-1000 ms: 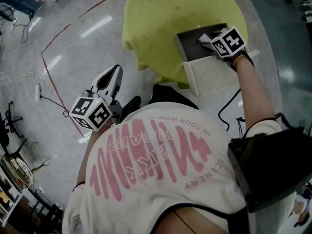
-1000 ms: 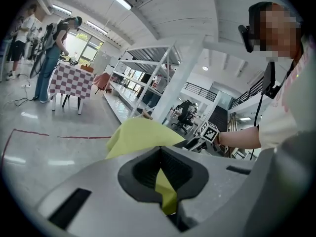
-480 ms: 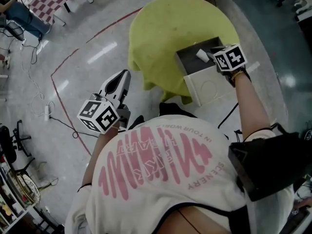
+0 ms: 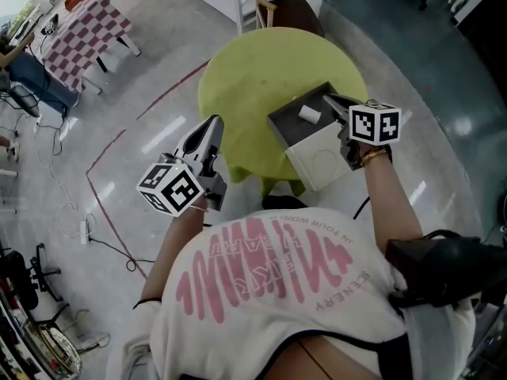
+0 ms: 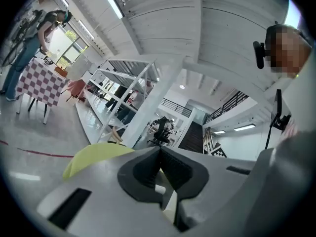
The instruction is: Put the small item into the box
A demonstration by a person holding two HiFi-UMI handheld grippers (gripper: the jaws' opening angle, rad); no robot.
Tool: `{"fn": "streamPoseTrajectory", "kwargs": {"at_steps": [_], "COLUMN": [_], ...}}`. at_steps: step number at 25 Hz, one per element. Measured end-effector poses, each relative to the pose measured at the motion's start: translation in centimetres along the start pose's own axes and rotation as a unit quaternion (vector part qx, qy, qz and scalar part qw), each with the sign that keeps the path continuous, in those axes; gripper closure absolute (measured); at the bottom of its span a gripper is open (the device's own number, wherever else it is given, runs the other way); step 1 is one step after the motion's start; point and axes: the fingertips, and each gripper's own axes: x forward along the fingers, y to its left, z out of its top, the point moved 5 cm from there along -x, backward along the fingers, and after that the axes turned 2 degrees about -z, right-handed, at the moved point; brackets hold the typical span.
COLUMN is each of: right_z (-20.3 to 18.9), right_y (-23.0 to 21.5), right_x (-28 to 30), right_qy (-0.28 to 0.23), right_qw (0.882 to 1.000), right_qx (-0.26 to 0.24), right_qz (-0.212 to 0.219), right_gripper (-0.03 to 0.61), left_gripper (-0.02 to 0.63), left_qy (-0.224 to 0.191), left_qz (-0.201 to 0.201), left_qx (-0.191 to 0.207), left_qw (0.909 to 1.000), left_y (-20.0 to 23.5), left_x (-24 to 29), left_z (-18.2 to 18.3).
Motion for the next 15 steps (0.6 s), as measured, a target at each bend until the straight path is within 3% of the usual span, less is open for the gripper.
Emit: {"fn": "streamPoseTrajectory", "kwargs": {"at_steps": [3, 6, 11, 13, 15], "right_z": [1.9, 4.1, 6.6, 7.1, 7.2], "right_y": [1.9, 3.6, 6.4, 7.2, 8.1], "right_x": [-3.1, -6.2, -11.3, -13.4, -15.1], "right_qy": [-0.082, -0.152, -0.266, -0.306, -0.335], "right_qw": [0.995, 0.981, 0.938, 0.921, 0.913], "right_qx": [0.038, 0.071, 0.120, 0.133, 0.132], "right_qz": [0.045, 0.094, 0.185, 0.199, 0.193], "right_gripper": [0.569, 0.569, 0.572, 0.572, 0.572], "left_gripper": [0.606, 0.606, 0.606, 0.606, 0.606], "left_qy": [-0.002, 0.000, -0.042, -0.071, -0.092], "left_qz": [-0.023, -0.049, -0.126, -0.159, -0.180], "left_qx": [-0.002, 0.017, 0.034, 0.038, 0.044], "left_qw": [0.9997, 0.9987, 0.9905, 0.9839, 0.9783], "left_y": [-2.0, -3.9, -7.1, -8.5, -9.7], "left_x": [1.0, 2.0, 2.0, 1.5, 1.0], "left_z": [-0.1, 0.7, 3.3, 4.4, 5.1]}}
